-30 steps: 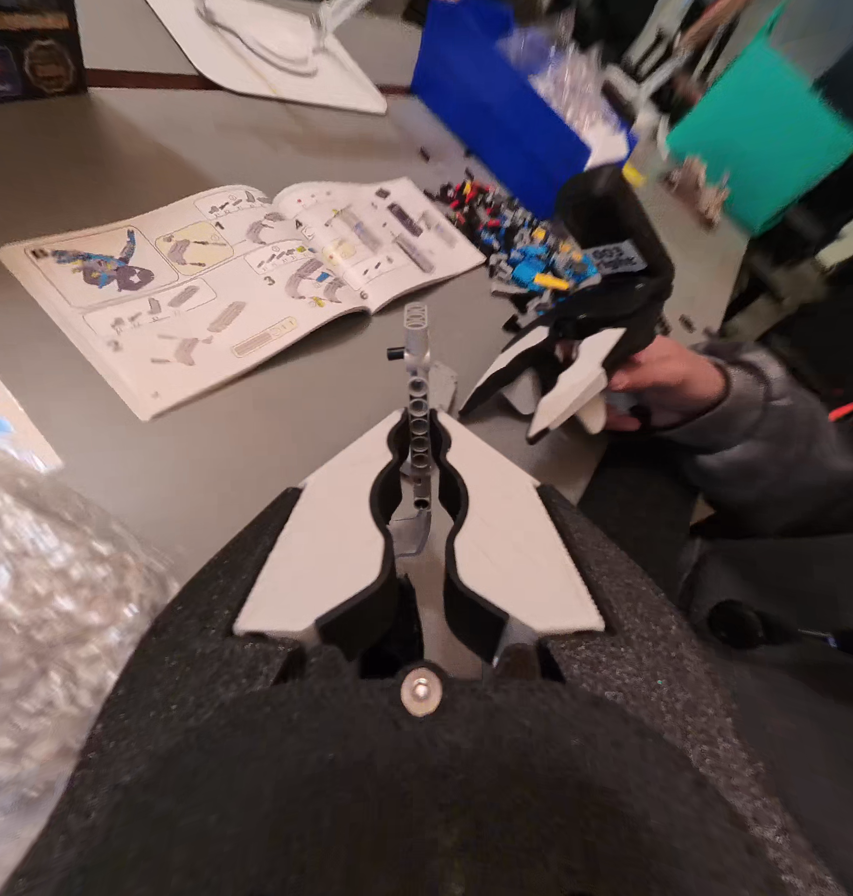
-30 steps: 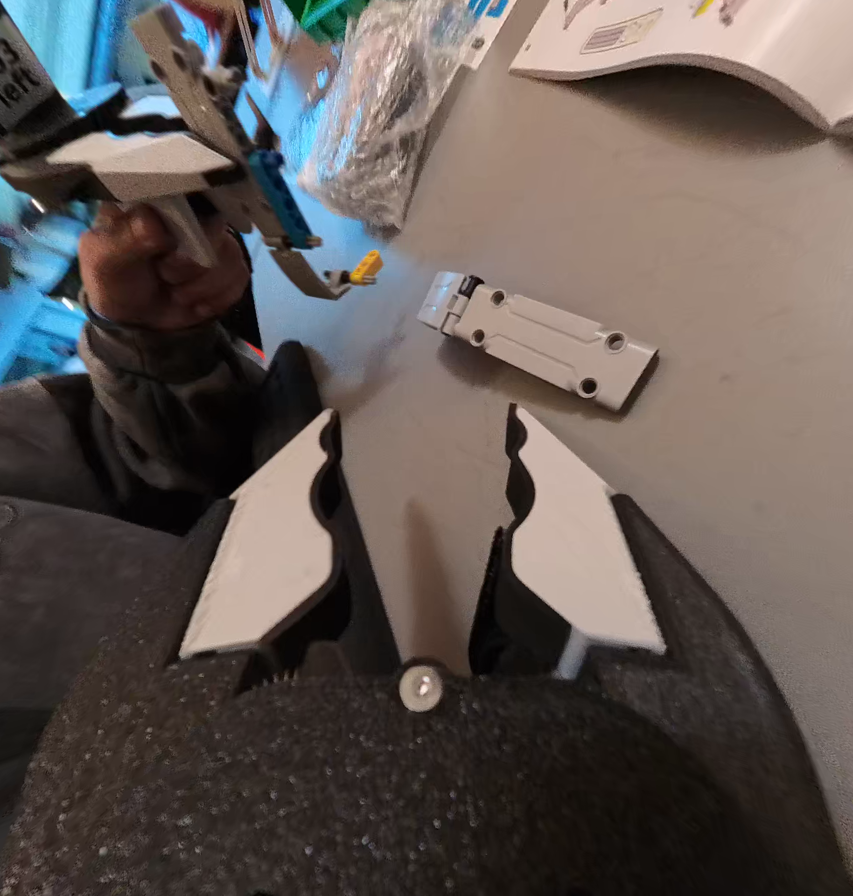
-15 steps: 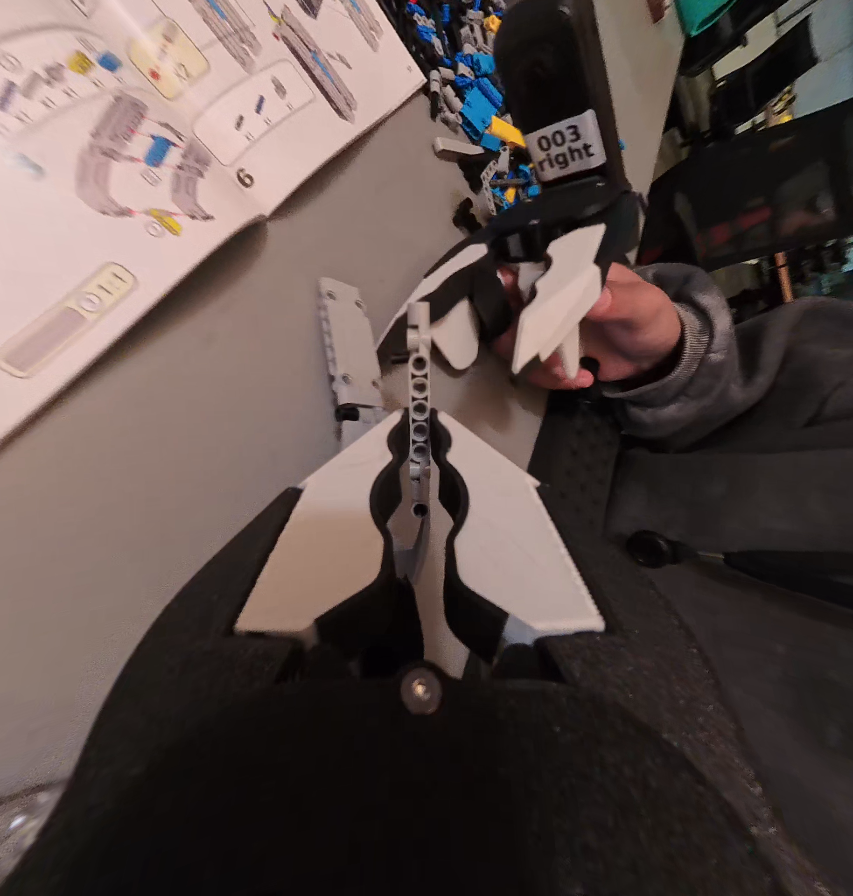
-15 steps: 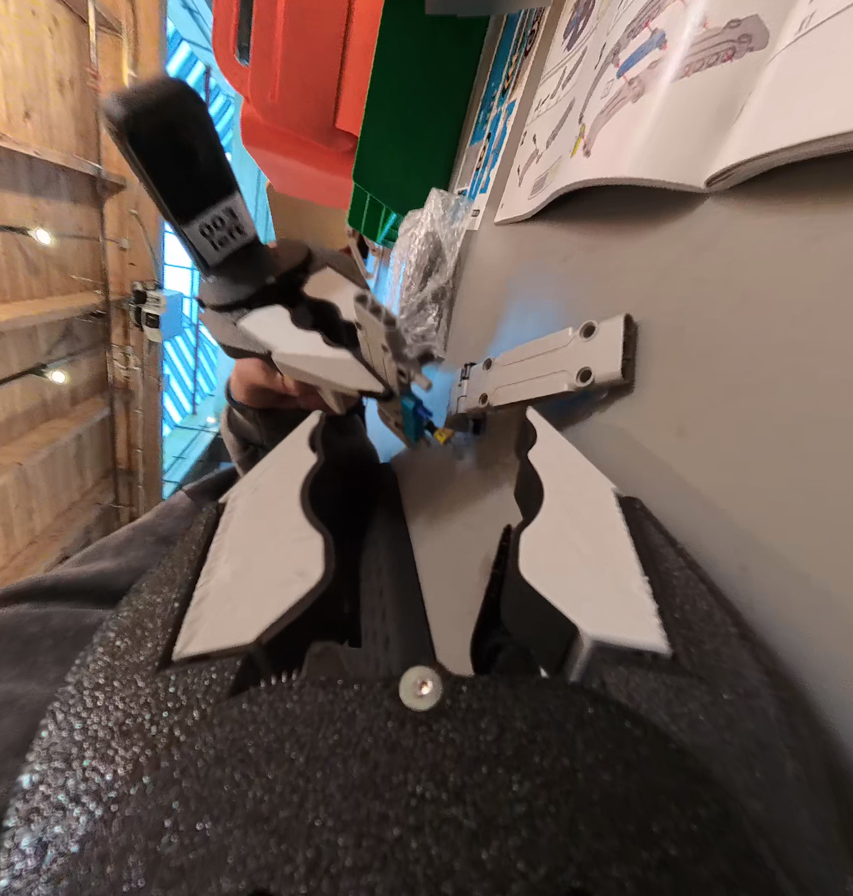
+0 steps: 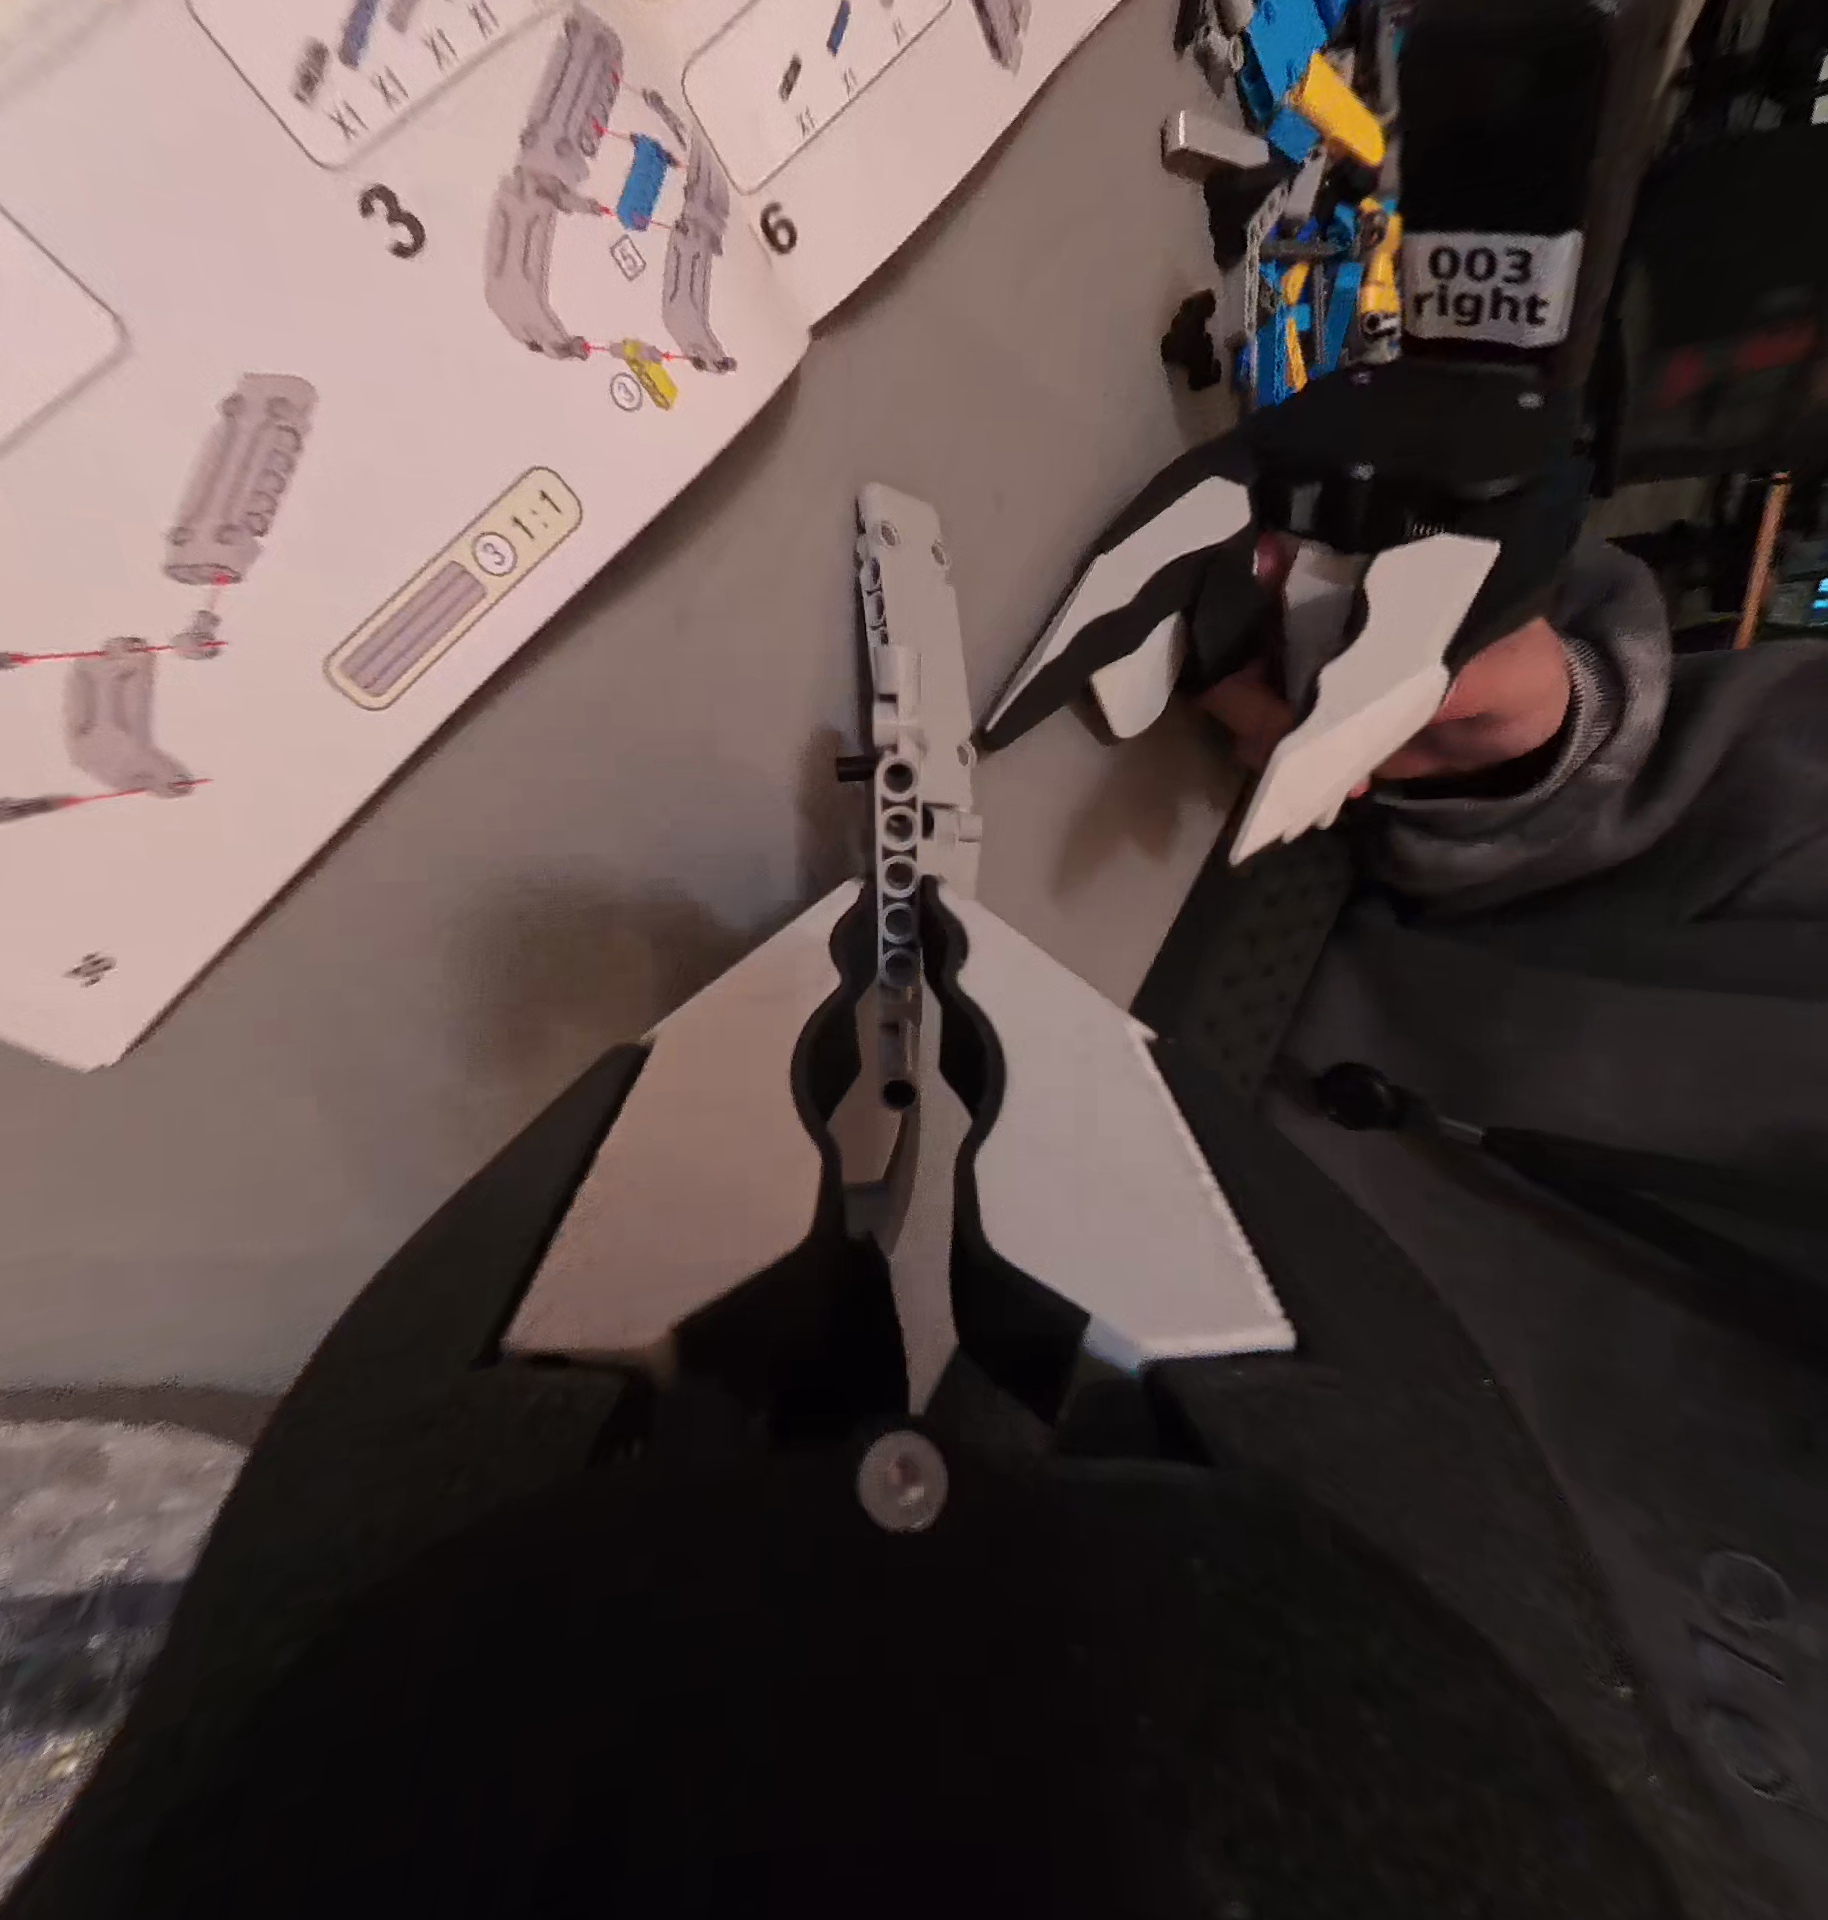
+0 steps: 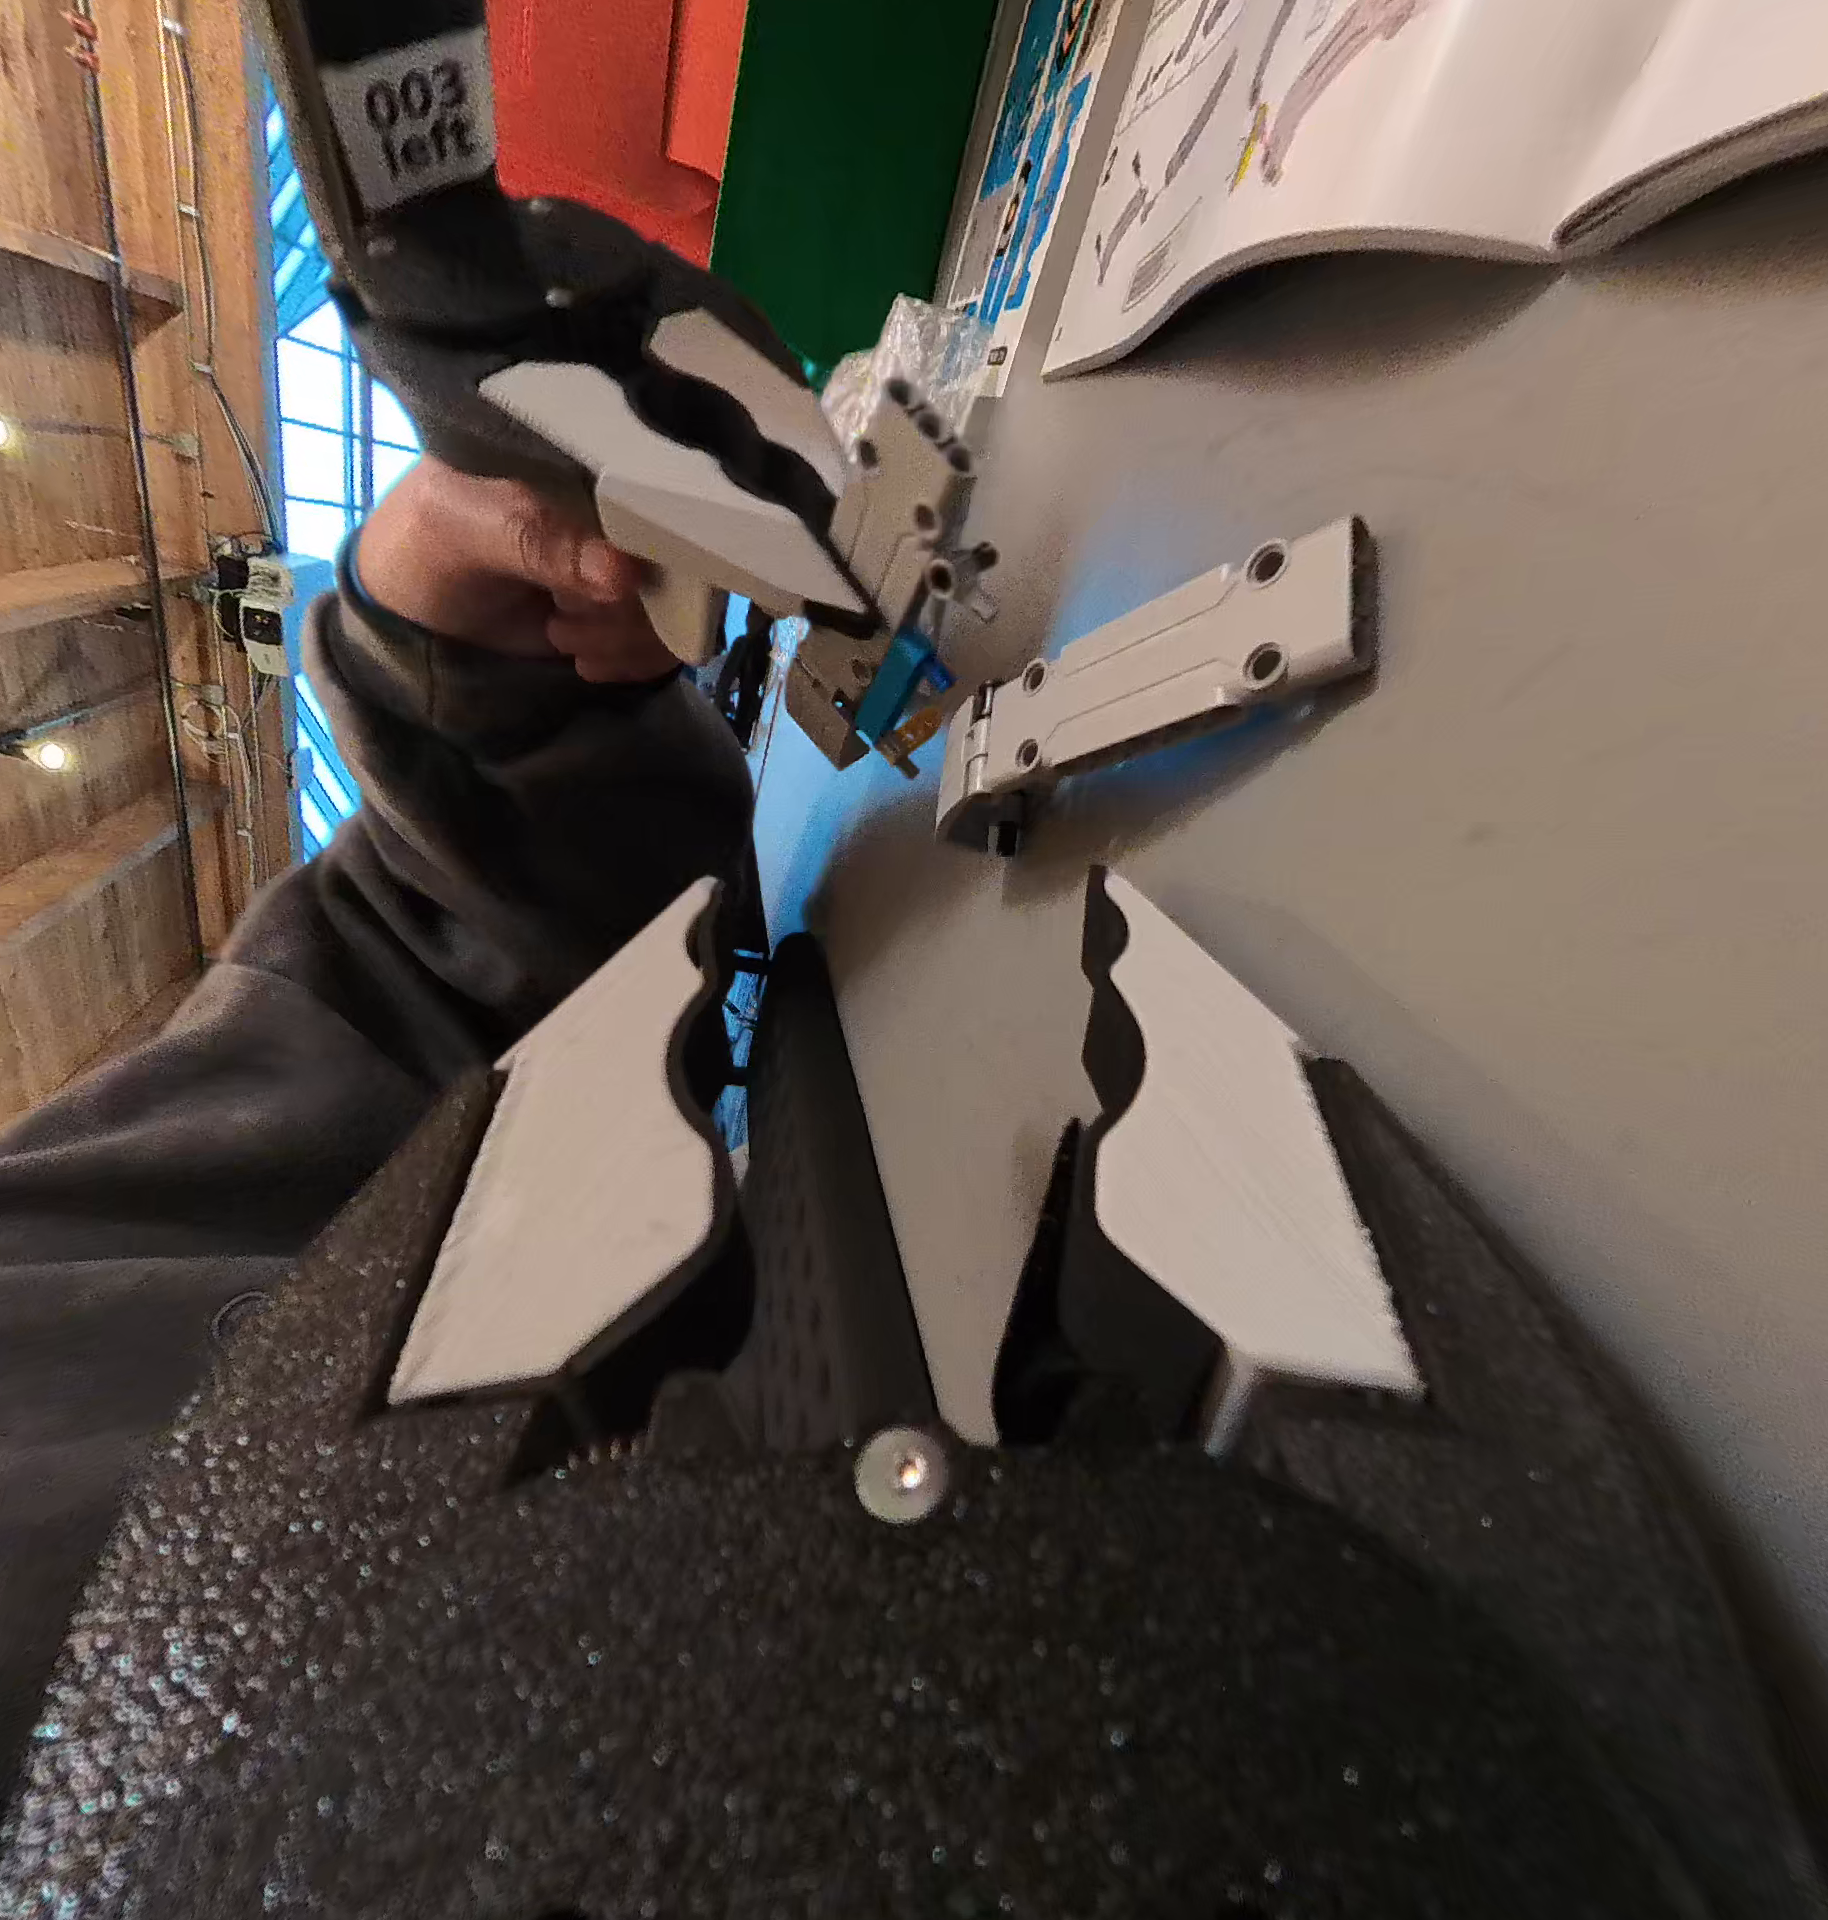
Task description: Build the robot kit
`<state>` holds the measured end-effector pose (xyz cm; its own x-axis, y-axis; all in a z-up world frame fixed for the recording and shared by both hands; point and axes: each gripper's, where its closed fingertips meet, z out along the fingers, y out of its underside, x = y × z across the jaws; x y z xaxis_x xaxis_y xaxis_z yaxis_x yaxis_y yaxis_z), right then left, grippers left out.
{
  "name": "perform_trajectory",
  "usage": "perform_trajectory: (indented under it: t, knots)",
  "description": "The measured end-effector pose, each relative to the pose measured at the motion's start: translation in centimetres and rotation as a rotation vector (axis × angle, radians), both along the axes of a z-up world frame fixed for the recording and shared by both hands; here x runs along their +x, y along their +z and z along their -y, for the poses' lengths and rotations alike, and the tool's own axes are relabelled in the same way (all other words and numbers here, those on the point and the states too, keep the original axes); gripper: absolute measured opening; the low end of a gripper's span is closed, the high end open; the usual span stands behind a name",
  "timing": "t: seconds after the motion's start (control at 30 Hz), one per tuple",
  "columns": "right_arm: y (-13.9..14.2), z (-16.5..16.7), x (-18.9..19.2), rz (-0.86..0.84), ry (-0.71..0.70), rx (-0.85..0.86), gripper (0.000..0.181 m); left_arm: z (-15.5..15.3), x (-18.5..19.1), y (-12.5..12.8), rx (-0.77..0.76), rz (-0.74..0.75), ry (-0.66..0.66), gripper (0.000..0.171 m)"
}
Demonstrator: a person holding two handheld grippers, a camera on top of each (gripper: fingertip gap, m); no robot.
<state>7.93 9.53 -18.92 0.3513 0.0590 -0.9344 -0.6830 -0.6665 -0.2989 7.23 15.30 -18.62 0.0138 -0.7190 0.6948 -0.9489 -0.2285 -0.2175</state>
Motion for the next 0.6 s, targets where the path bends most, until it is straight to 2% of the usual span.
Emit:
perform_trajectory:
  t: [0.2, 0.47, 0.6]
  knots:
    - [-0.2, 0.0, 0.1, 0.0, -0.016, -0.014, 0.069, 1.7, -0.1, -1.4, -0.091, -0.123, -0.027, 0.006]
    - [0.1, -0.3, 1.1, -0.134, -0.06, -0.032, 0.066, 5.4, -1.5, -1.1, -0.262, -0.091, 0.053, 0.006]
    - [0.4, -0.5, 0.5, -0.248, -0.036, -0.033, 0.053, 6.0, -1.9, -0.3, -0.319, -0.055, 0.085, 0.005]
